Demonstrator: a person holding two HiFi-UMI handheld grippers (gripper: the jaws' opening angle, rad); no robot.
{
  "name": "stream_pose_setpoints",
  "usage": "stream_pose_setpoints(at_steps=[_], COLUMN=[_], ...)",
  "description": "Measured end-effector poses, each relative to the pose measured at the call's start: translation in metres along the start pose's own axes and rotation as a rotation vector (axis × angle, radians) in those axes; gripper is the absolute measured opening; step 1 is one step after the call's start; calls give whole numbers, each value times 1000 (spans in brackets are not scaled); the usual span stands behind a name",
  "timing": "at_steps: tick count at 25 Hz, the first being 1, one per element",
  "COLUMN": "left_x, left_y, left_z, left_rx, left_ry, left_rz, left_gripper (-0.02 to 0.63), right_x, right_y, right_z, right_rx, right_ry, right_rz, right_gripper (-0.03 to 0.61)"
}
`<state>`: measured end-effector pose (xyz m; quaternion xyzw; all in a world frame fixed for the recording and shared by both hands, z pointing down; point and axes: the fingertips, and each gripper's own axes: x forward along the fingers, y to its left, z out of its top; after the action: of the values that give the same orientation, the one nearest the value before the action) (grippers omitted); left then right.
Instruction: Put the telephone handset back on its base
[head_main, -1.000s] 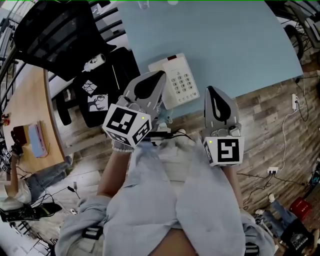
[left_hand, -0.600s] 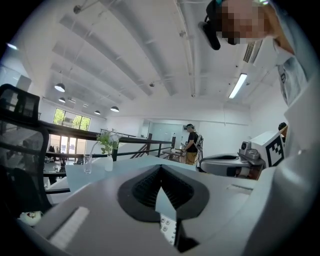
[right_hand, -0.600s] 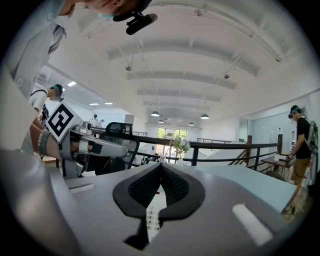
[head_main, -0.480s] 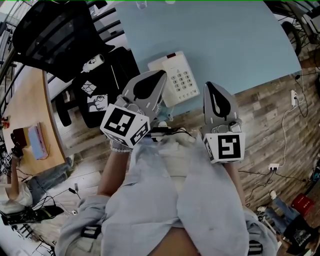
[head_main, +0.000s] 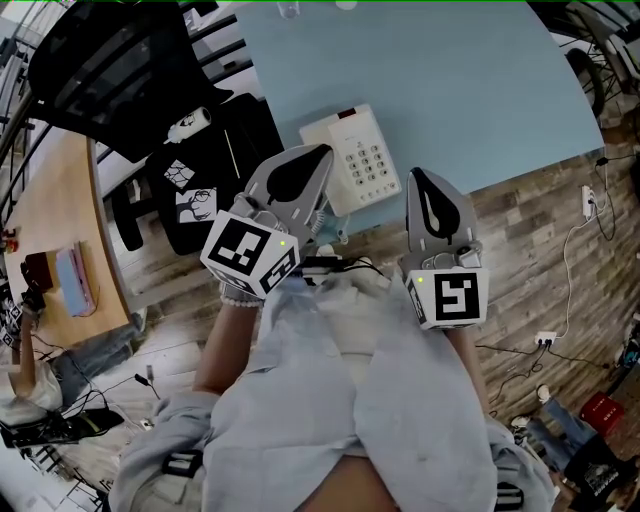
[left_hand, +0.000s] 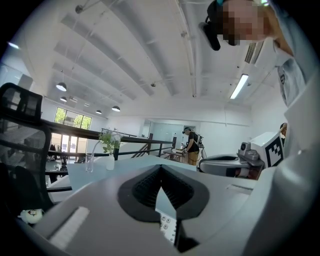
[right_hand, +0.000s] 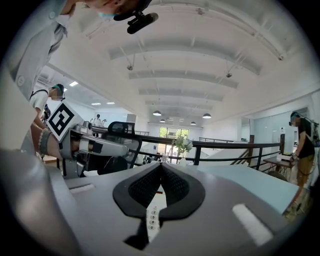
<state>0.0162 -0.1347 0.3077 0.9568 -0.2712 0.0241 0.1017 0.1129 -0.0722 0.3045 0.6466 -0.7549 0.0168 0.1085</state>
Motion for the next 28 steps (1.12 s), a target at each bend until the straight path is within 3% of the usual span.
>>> stream_pose_setpoints(at_steps=[28], left_x=[4], left_y=[-2], left_z=[-4], left_rx=[-10], left_ry=[-3], left_rz=[-5], left_gripper=[3], right_x=[3], right_y=[-1], right_z=[-4], right_rx=[-8], right_ry=[11], right_rz=[-4], right_gripper=[6])
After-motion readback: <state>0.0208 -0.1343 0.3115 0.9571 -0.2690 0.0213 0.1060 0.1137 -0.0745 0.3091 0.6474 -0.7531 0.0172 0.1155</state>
